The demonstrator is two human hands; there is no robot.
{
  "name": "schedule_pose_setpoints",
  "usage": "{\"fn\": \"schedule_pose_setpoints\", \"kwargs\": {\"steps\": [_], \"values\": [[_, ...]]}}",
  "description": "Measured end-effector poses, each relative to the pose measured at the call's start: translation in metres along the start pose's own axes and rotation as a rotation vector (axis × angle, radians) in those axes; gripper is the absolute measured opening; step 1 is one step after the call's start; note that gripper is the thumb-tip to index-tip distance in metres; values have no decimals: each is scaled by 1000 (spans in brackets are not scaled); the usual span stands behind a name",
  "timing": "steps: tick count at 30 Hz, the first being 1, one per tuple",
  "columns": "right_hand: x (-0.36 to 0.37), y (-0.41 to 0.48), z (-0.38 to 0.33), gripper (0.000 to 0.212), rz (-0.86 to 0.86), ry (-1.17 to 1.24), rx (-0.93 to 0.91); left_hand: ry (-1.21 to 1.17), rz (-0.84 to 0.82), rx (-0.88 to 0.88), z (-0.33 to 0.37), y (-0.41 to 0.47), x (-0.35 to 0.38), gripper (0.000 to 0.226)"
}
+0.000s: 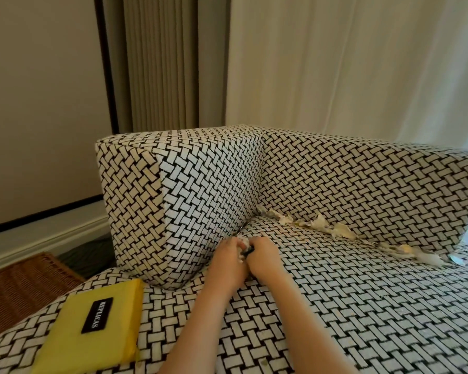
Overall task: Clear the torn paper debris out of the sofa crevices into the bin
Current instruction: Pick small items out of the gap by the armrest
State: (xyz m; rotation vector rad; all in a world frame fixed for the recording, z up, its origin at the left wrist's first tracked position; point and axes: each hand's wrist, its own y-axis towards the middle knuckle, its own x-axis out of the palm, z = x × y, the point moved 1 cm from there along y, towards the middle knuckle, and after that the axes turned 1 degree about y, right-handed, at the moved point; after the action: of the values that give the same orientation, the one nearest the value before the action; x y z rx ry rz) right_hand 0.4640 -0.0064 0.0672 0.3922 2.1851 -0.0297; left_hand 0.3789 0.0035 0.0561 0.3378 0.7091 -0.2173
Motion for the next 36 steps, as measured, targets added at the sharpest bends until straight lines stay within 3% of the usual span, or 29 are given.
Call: {"fn": "schedule_pose_setpoints", "kwargs": {"steps": [3, 7, 9, 12, 14, 21, 29, 36], "values": [[8, -12, -14, 31, -10, 327, 69, -130, 118, -39, 0, -4, -1, 16], [20, -30, -34, 28, -104, 918, 221, -509, 141, -197, 8, -16, -9, 25], [25, -35, -38, 35, -58, 1140, 299, -659, 150, -284, 9, -16, -10, 30], [35, -41, -42, 36, 103, 1112, 357, -823, 168, -352, 13, -22, -16, 33], [40, -47, -47, 36, 119, 1147, 352, -912, 148, -360, 14, -31, -21, 34], [4, -76, -99, 30, 219, 1359, 230, -1016, 216, -213, 42, -52, -81, 25], [14, -114, -189, 22, 44, 1667, 134, -1242, 420, -289, 25, -87, -170, 17], [89, -162, -256, 22, -192, 1674, 146, -1144, 720, -394, -44, -145, -234, 18]]}}
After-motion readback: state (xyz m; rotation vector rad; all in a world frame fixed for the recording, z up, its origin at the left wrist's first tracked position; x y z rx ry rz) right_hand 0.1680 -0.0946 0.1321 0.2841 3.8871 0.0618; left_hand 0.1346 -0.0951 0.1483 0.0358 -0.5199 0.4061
